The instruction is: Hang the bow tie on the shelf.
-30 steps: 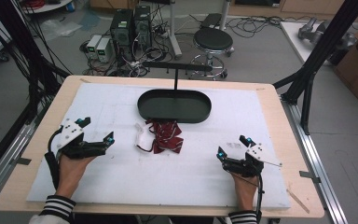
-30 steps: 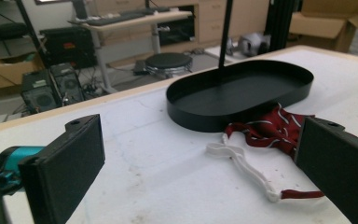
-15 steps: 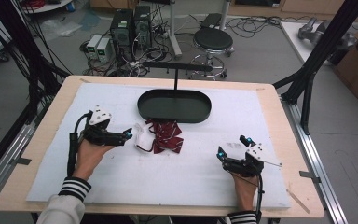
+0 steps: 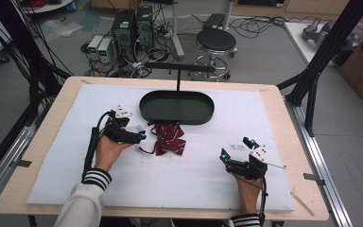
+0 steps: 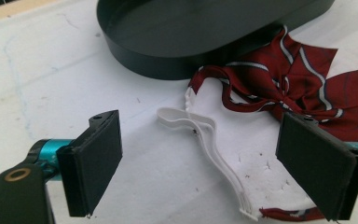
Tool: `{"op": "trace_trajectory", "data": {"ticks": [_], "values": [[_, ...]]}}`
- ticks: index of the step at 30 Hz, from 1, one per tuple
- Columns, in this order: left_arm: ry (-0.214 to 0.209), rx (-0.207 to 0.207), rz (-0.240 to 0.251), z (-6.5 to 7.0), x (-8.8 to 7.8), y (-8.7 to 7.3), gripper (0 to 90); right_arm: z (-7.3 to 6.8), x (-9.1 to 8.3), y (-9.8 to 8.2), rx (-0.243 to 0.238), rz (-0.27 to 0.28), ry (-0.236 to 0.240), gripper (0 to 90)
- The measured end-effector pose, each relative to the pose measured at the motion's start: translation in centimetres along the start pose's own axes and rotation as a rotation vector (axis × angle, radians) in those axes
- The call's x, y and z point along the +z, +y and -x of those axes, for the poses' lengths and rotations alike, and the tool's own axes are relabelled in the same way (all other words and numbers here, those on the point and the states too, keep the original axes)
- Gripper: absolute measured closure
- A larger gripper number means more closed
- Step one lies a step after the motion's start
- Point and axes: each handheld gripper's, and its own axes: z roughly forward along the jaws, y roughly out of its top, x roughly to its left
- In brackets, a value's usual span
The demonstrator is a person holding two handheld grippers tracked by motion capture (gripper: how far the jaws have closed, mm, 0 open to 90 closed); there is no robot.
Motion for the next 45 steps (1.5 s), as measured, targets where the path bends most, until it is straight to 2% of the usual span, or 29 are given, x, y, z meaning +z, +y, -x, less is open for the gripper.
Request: {"op": "trace_trajectory", "data": {"ticks": [8, 16, 19, 21, 23, 24, 26, 29, 30, 31, 32, 33, 34, 36, 37, 38, 42, 45], "values": [[0.001, -0.010, -0.127, 0.1, 1.4, 0.5, 24.5, 0.0, 0.0, 0.0, -0.002, 0.000, 0.000, 2.5], [-0.033, -0.022, -0.205, 0.2, 2.2, 0.1, 35.6, 0.0, 0.0, 0.0, -0.006, -0.001, -0.002, 2.5], [-0.037, -0.045, -0.228, 0.2, 2.3, 0.2, 38.6, 0.0, 0.0, 0.0, -0.009, 0.001, -0.001, 2.5], [-0.026, -0.069, -0.260, 0.3, 2.6, 0.4, 44.1, 0.0, 0.0, 0.0, -0.010, 0.002, -0.002, 2.5], [-0.024, -0.081, -0.268, 0.3, 2.7, 0.5, 45.6, 0.0, 0.0, 0.0, -0.009, 0.003, -0.002, 2.5], [-0.028, -0.097, -0.280, 0.2, 2.8, 0.5, 50.8, 0.0, 0.0, 0.0, -0.010, 0.002, -0.003, 2.5], [-0.033, -0.106, -0.296, 0.2, 3.0, 0.6, 52.2, 0.0, 0.0, 0.0, -0.010, 0.001, -0.004, 2.5], [-0.014, -0.103, -0.312, 0.2, 3.1, 0.8, 57.9, 0.0, 0.0, 0.0, -0.013, 0.000, -0.007, 2.5], [-0.014, -0.103, -0.312, 0.2, 3.1, 0.8, 62.2, 0.0, 0.0, 0.0, -0.013, 0.000, -0.007, 2.5], [-0.025, -0.111, -0.309, 0.1, 3.1, 0.8, 62.2, 0.0, 0.0, 0.0, -0.012, 0.000, -0.007, 2.5], [-0.028, -0.115, -0.311, 0.1, 3.1, 0.8, 67.5, -0.1, 0.0, 0.0, -0.011, -0.002, -0.007, 2.5], [-0.024, -0.115, -0.310, 0.1, 3.1, 0.9, 67.6, -0.1, 0.0, 0.0, -0.011, -0.002, -0.007, 2.5], [-0.012, -0.092, -0.314, 0.4, 3.2, 0.9, 69.0, -0.1, 0.0, 0.0, -0.010, -0.002, -0.008, 2.5], [-0.011, -0.088, -0.310, 0.4, 3.2, 1.0, 74.4, 0.0, 0.0, 0.0, -0.010, -0.001, -0.009, 2.5], [-0.013, -0.089, -0.310, 0.5, 3.2, 1.0, 74.4, 0.0, 0.0, 0.0, -0.010, -0.001, -0.009, 2.5], [-0.016, -0.084, -0.310, 0.5, 3.2, 1.0, 81.7, 0.0, 0.0, 0.0, -0.013, -0.001, -0.010, 2.5], [-0.023, -0.066, -0.310, 0.7, 3.2, 1.0, 86.5, -0.1, 0.0, 0.0, -0.009, -0.002, -0.011, 2.5], [-0.024, -0.064, -0.308, 0.7, 3.2, 1.0, 86.9, -0.1, 0.0, 0.0, -0.010, -0.003, -0.010, 2.5]]}}
